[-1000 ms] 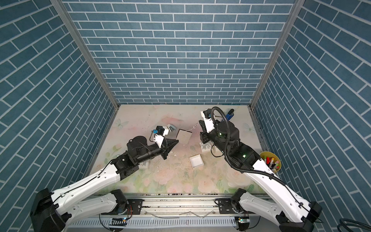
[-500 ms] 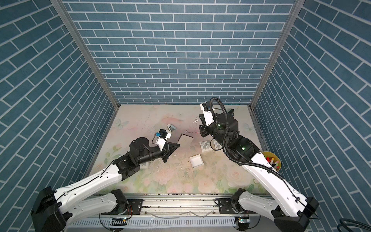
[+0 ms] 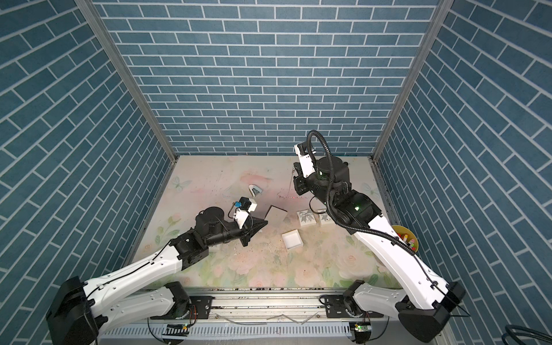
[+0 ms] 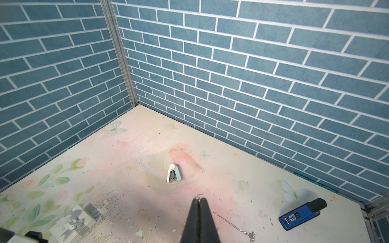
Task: Take the necklace out of the lift-off lid jewelry box
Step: Pick up the necklace from the inner lining, then place the necklace at the center of the board.
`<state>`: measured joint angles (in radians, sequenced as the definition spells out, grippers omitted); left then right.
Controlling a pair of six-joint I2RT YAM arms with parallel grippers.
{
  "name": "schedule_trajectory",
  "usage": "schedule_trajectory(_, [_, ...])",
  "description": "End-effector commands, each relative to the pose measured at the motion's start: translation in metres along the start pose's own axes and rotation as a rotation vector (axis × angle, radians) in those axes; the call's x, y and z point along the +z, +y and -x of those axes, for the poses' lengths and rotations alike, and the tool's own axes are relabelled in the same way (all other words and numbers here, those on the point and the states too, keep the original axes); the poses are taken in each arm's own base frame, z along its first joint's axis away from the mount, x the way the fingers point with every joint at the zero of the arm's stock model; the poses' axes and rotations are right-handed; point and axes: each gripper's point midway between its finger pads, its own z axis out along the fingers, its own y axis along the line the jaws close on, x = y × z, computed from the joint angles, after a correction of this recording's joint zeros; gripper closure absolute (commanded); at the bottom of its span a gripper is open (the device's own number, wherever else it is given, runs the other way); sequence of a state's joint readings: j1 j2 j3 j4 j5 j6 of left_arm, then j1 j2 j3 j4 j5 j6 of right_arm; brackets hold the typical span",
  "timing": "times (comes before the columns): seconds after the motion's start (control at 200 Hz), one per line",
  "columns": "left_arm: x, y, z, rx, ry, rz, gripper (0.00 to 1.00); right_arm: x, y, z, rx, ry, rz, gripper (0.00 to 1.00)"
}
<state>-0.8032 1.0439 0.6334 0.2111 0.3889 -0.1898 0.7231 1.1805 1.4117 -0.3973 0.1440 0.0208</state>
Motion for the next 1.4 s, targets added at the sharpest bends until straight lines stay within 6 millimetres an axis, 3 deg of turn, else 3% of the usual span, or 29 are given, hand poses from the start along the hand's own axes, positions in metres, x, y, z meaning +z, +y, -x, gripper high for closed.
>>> schedule_trajectory(0.0, [-0.005, -0.004, -0.008, 0.010, 0.011, -0.015, 1.00, 0.003, -0.005, 0.000, -0.014, 0.024, -0.015, 1.00])
schedule_trajectory(0.165, [-0.011, 0.003, -0.013, 0.009, 0.006, 0.031, 1.00, 0.017, -0.005, -0.008, -0.013, 0.069, -0.013, 1.00])
schedule_trajectory(0.485, [-0.048, 0.047, -0.017, -0.017, -0.004, 0.335, 1.00, 0.064, 0.021, -0.037, 0.045, 0.189, 0.096, 1.00])
schedule_trajectory(0.73, [-0.098, 0.068, -0.022, -0.052, -0.083, 0.527, 1.00, 0.122, 0.059, -0.060, 0.097, 0.285, 0.218, 1.00])
schedule_trajectory(0.96, [-0.132, 0.075, -0.024, -0.051, -0.144, 0.624, 1.00, 0.168, 0.108, -0.064, 0.091, 0.332, 0.341, 1.00])
schedule_trajectory(1.135, [-0.144, 0.079, -0.030, -0.044, -0.146, 0.665, 1.00, 0.199, 0.138, -0.066, 0.092, 0.356, 0.410, 1.00])
schedule_trajectory(1.395, [-0.149, 0.082, -0.042, -0.051, -0.125, 0.686, 1.00, 0.234, 0.162, -0.081, 0.143, 0.384, 0.476, 1.00])
